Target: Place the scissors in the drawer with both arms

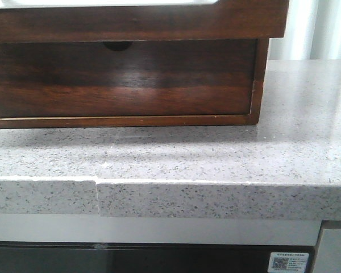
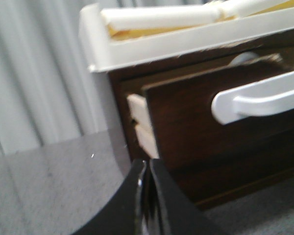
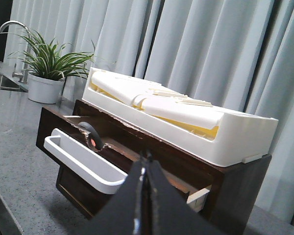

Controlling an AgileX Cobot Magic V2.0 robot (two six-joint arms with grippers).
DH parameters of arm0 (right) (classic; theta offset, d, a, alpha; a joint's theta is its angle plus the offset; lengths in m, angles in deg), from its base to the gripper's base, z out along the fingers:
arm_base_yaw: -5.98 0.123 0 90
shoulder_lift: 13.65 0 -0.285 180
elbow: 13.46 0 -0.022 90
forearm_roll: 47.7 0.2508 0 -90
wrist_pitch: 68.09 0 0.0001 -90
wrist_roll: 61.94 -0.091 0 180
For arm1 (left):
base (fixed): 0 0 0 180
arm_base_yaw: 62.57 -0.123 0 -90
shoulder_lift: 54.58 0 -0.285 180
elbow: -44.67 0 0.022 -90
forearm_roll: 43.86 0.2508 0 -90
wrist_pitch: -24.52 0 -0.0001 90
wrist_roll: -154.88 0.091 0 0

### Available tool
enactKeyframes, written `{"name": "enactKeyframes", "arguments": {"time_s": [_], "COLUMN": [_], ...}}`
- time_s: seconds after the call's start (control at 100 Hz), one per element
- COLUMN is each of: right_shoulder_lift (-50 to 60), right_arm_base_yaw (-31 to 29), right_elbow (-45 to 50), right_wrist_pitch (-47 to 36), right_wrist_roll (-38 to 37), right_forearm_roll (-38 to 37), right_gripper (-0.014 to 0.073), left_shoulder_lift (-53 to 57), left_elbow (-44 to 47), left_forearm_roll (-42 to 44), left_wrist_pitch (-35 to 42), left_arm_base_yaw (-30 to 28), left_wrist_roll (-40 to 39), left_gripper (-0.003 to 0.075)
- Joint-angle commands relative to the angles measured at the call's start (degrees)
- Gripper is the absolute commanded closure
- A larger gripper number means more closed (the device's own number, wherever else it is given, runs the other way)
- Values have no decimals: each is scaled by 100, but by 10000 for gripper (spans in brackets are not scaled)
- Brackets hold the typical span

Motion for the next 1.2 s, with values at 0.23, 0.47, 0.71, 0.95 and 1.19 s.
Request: {"name": "enactKeyframes", "arguments": {"time_s": [0.23, 0.47, 0.71, 0.95, 1.19], "right_shoulder_lift": [-42, -42, -42, -42, -29], "right_arm_base_yaw": [-42, -42, -42, -42, -42], "right_elbow": [-155, -155, -155, -155, -128], "right_wrist_pitch": [-317, -325, -325, -325, -352], "right_wrist_roll": [3, 3, 3, 3, 3], "right_forearm_roll": [33, 33, 33, 33, 33], "right_gripper": [625, 625, 625, 625, 625], "left_shoulder_lift": [1108, 1089, 1089, 1089, 1089], "left_elbow": [565, 565, 565, 565, 565], "left_forearm_roll": [742, 556, 449, 449, 449], "left_wrist_pitch": [-1193, -2649, -2660, -2660, -2660], "left_arm_base_yaw": [-1119, -1343, -1343, -1343, -1343], "left_wrist_roll": [-2146, -2160, -2160, -2160, -2160], "left_gripper": [739, 739, 739, 739, 739]}}
